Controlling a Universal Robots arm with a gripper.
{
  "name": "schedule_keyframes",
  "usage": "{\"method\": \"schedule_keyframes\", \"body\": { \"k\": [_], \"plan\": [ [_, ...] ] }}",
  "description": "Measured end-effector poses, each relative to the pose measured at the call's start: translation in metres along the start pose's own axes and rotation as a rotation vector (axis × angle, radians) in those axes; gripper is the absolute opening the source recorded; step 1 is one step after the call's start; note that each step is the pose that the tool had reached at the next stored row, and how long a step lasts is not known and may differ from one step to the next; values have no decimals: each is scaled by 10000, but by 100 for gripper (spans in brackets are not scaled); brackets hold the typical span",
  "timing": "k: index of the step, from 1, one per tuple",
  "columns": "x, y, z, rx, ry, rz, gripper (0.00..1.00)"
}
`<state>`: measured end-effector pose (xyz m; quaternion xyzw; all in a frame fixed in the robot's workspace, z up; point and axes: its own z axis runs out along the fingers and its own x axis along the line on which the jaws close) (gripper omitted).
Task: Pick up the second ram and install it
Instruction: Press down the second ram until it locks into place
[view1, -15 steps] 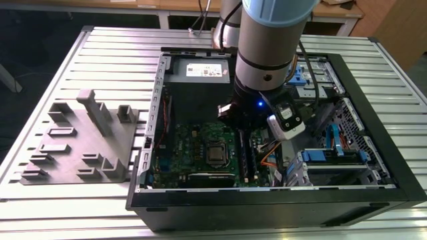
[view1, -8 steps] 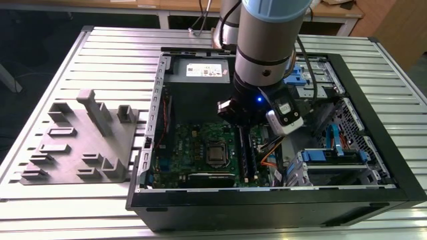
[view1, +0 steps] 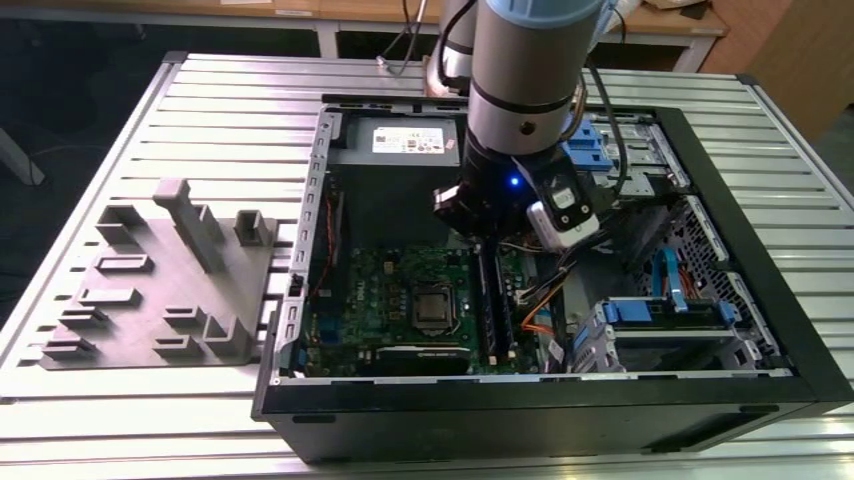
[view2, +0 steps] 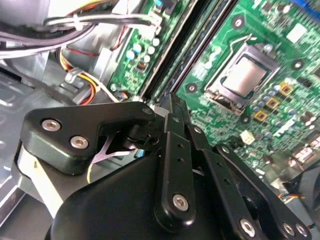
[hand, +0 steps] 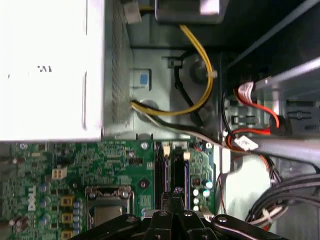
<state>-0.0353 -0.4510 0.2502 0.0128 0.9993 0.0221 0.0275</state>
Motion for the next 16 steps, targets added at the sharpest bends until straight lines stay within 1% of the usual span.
{"method": "schedule_keyframes", "body": {
  "k": [4, 8, 13, 16],
  "plan": [
    [5, 62, 56, 6, 0, -1, 7],
    [8, 82, 116, 7, -1, -2, 7],
    [9, 83, 125, 10, 0, -1, 7],
    [10, 83, 146, 7, -2, -1, 7]
  ]
}}
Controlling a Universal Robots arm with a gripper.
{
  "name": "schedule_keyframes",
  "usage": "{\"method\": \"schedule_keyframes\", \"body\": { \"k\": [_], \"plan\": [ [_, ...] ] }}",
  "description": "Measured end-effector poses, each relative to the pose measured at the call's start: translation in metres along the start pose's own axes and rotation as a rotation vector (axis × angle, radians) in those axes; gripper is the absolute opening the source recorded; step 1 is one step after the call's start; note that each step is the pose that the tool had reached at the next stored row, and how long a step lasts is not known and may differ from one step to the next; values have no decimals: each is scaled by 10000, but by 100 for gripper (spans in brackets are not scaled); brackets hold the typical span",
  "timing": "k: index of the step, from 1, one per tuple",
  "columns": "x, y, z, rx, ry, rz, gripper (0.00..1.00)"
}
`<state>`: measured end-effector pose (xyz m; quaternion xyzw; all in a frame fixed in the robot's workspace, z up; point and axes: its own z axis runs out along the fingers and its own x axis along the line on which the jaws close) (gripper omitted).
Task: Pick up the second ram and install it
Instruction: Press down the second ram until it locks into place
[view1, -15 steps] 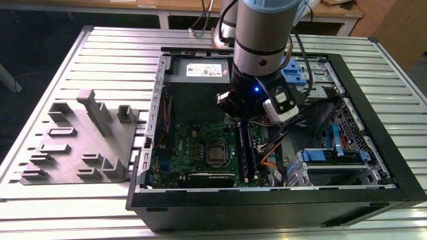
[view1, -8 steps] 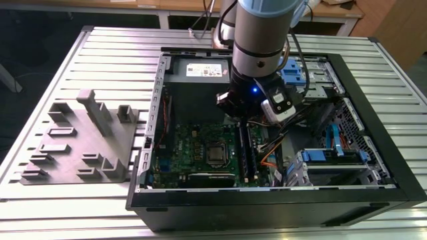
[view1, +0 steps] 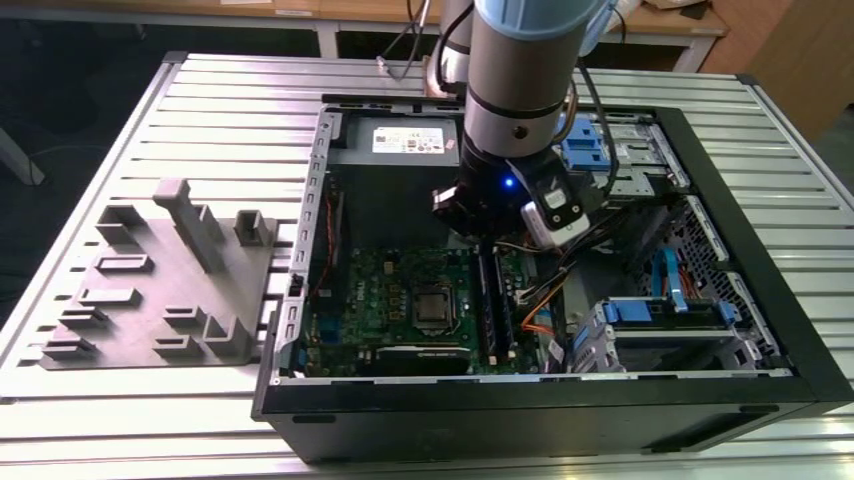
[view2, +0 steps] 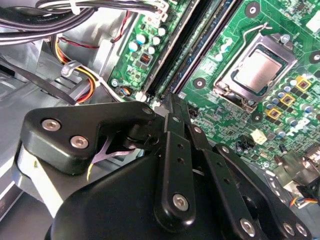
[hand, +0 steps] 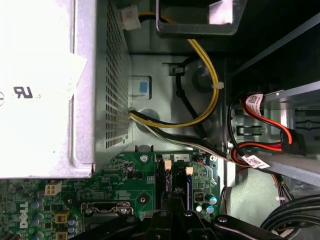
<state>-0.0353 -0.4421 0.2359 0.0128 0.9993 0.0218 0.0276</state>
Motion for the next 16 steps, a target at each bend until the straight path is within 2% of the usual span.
{"method": "schedule_keyframes", "body": {
  "k": [16],
  "plan": [
    [4, 32, 62, 2, -7, -1, 7]
  ]
}}
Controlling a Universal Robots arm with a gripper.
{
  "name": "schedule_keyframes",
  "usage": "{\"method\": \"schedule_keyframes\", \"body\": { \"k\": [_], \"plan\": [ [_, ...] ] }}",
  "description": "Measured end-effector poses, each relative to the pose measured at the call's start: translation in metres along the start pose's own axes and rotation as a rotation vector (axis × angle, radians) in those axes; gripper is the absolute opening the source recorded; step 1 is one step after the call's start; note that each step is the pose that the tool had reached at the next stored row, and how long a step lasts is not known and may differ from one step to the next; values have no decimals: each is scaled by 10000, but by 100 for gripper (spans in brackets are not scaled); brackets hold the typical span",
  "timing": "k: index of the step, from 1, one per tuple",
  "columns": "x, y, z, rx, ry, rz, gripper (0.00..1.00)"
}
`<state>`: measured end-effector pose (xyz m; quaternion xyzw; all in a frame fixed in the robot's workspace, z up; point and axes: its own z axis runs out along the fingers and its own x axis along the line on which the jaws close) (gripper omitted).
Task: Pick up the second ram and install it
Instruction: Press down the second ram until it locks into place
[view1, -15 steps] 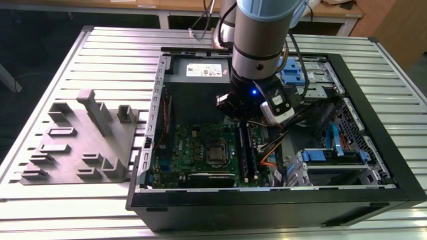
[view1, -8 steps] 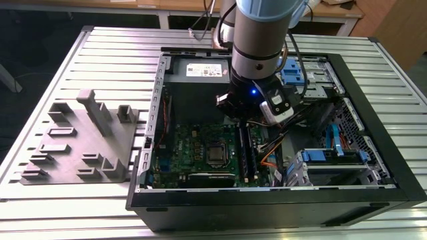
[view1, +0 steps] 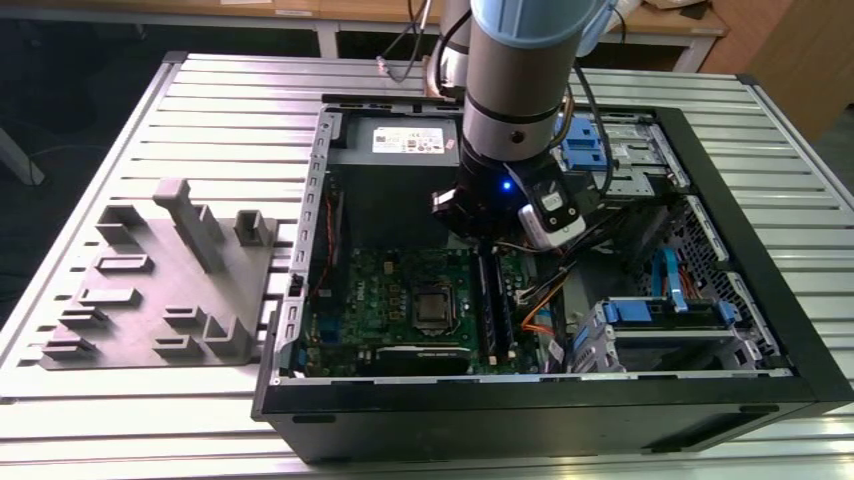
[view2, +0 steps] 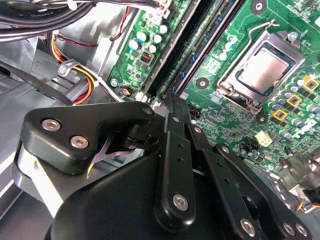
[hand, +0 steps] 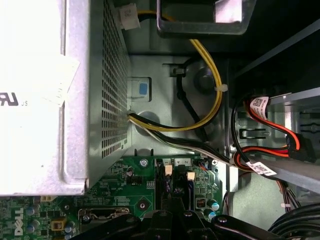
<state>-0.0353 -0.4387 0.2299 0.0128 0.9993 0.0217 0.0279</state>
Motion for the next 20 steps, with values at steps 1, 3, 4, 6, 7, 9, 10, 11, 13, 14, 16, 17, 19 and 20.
{"method": "schedule_keyframes", "body": {
  "k": [1, 3, 4, 6, 7, 9, 10, 11, 13, 14, 16, 17, 19, 20],
  "plan": [
    [0, 0, 1, -1, 0, 0, 7],
    [0, 0, 13, -5, -4, 0, 7],
    [1, 0, 21, -3, -6, 0, 7],
    [1, -1, 23, 0, -5, 0, 7],
    [1, -1, 23, 1, -4, 0, 7],
    [2, -1, 30, -7, -7, 0, 7],
    [2, -1, 41, -8, -9, 0, 7],
    [3, -2, 51, -5, -12, 0, 7],
    [4, -3, 61, -4, -15, 0, 7],
    [4, -3, 61, -4, -16, 0, 7],
    [4, -3, 61, -3, -15, 0, 7],
    [4, -2, 65, -5, -16, 0, 7],
    [5, -3, 79, -7, -19, 0, 7],
    [6, -3, 84, -4, -20, -1, 7]
  ]
}}
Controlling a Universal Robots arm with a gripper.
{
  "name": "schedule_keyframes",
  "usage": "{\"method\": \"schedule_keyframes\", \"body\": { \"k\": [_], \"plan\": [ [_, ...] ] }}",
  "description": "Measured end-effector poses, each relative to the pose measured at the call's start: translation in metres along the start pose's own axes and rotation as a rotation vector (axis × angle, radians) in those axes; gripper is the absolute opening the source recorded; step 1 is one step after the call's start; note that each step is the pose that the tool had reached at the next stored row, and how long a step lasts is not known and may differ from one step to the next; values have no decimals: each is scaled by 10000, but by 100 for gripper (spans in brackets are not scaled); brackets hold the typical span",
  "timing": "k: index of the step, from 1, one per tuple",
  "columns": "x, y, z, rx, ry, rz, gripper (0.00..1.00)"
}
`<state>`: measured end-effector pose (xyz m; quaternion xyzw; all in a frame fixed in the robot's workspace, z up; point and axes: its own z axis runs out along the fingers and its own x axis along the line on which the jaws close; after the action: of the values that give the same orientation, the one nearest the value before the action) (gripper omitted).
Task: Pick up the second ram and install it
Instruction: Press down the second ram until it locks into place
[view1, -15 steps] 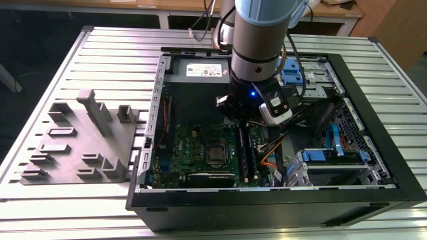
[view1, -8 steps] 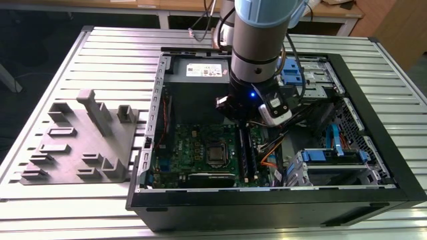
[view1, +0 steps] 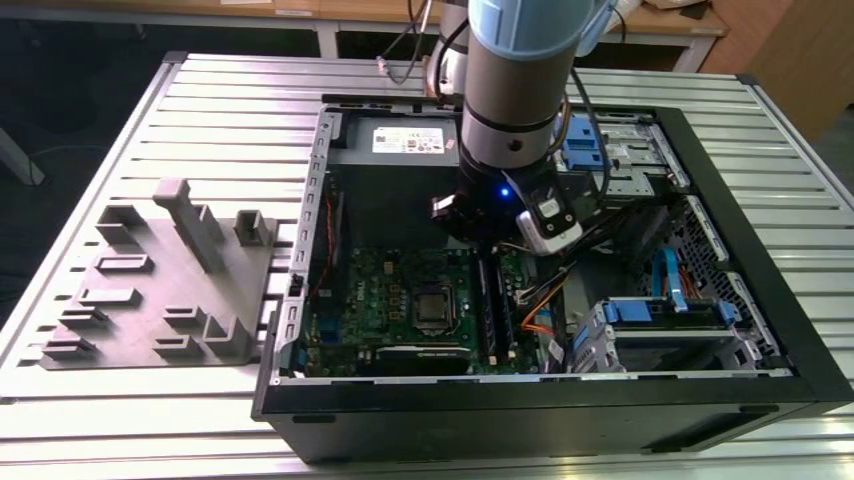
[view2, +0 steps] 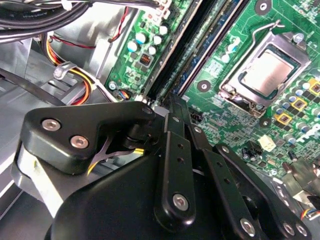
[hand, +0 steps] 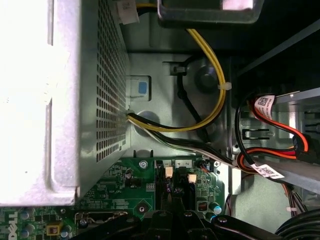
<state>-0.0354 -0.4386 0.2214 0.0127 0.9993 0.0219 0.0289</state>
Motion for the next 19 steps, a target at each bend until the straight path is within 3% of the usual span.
{"method": "schedule_keyframes", "body": {
  "k": [19],
  "plan": [
    [7, -3, 53, 2, -12, 0, 7]
  ]
}}
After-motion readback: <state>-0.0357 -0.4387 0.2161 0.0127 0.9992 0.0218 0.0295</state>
